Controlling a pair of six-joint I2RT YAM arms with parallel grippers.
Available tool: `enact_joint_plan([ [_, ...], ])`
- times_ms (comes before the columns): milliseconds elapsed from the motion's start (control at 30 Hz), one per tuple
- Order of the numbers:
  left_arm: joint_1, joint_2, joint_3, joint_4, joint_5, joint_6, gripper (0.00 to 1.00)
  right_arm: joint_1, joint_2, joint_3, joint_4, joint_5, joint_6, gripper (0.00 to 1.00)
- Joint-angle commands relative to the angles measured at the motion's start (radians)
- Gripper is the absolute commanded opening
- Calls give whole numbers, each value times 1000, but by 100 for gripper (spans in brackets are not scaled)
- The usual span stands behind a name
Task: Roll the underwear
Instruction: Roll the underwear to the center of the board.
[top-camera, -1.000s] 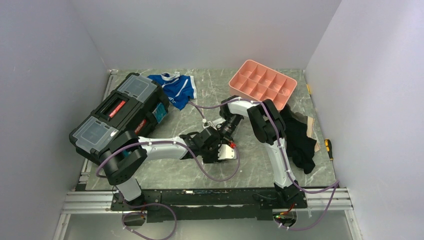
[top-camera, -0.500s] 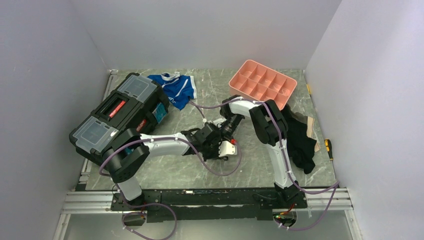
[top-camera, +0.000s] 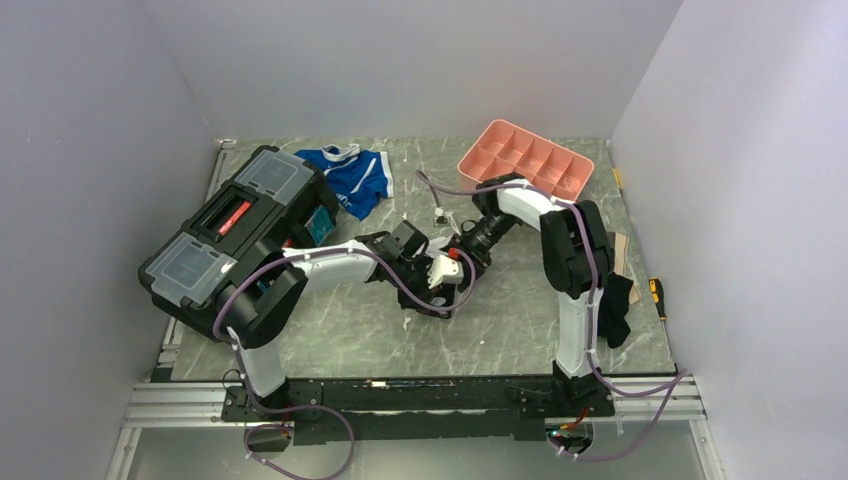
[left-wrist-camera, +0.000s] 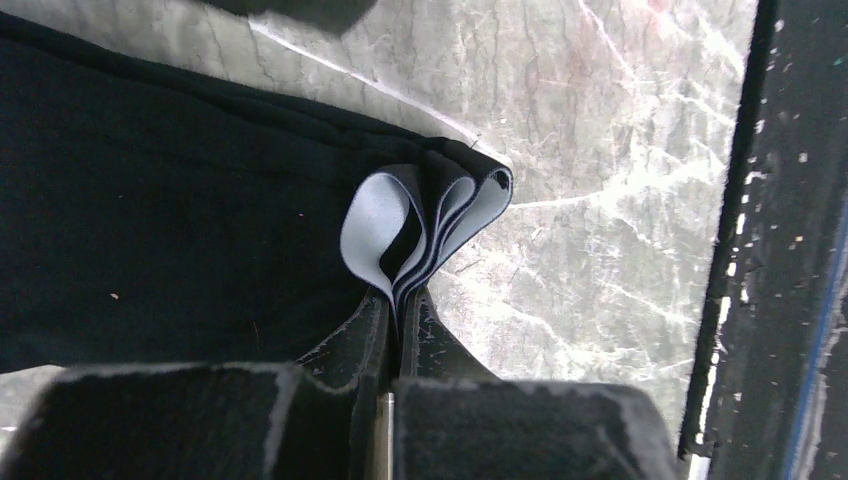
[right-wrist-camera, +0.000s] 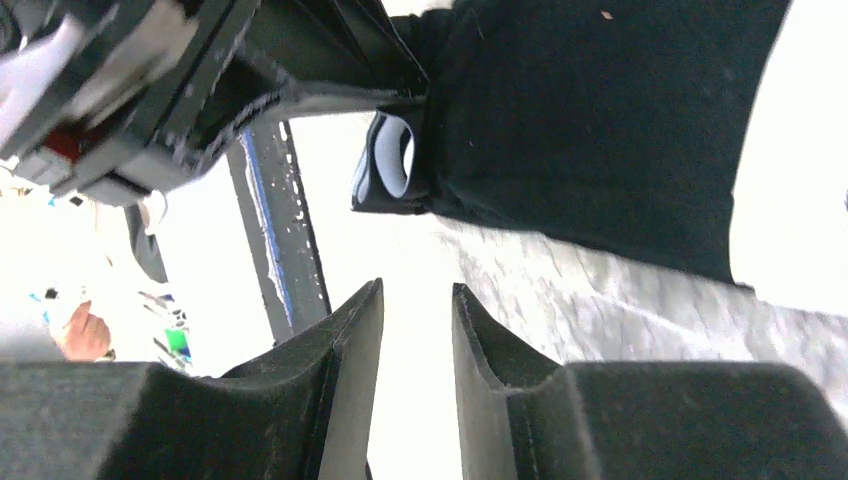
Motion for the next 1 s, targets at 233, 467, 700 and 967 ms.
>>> enact_joint_plan([
  [233, 117, 259, 271, -356, 323, 8, 0, -154, -318, -223, 282, 11, 200, 33],
  [467, 156, 465, 498, -580, 462, 19, 0, -144, -538, -403, 496, 125, 277, 35],
  [700, 182, 580, 614, -698, 526, 6, 0, -7, -716, -545, 627, 312, 256, 39],
  [967, 218, 647, 645, -774, 590, 4, 0, 278, -759, -616, 773, 571, 239, 40],
])
